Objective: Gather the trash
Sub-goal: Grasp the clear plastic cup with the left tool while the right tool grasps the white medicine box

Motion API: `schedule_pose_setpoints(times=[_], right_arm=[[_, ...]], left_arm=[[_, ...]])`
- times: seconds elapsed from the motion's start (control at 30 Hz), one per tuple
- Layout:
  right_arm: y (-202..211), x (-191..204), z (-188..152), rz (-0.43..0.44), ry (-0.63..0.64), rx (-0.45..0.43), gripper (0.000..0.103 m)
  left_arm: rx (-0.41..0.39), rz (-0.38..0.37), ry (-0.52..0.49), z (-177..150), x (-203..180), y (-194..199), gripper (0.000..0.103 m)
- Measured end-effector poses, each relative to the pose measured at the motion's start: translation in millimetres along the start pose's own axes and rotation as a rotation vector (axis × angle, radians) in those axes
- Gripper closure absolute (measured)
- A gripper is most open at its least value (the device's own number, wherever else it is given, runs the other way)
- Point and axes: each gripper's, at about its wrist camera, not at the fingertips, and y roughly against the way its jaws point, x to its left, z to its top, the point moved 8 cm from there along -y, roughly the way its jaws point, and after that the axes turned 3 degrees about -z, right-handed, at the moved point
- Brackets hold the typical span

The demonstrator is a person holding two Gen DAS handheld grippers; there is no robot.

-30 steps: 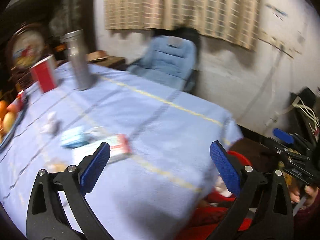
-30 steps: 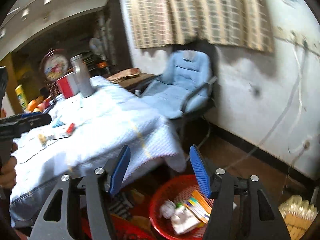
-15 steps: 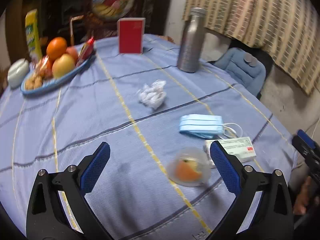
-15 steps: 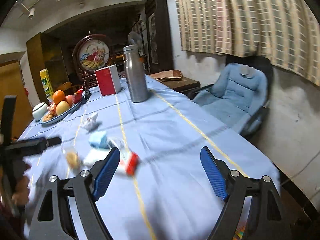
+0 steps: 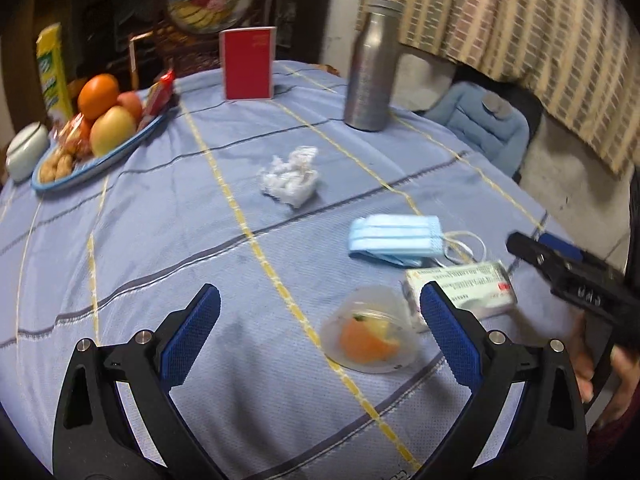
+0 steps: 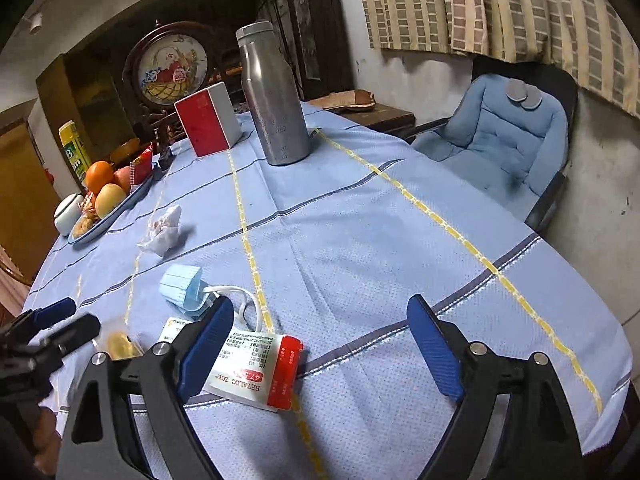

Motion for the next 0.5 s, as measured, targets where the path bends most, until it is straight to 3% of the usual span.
schedule_pose_setpoints(times=[0.23,0.4,0.5], right_arm=[[-3,-2,-1,-0.025,0.005,0.021,0.016],[-4,-1,-2,-0.033,0.016,0.029,0.016],[-6,0,-2,-0.040,0.028,0.037,0.016]], left_arm=[[0.068,0.057,-0.093,-13,-10,-22,0.007],[0.114,0.063,-0.058,-16,1,-33,0.006],[0.138,0.122,-0.011,-16,22,-40,0.006]])
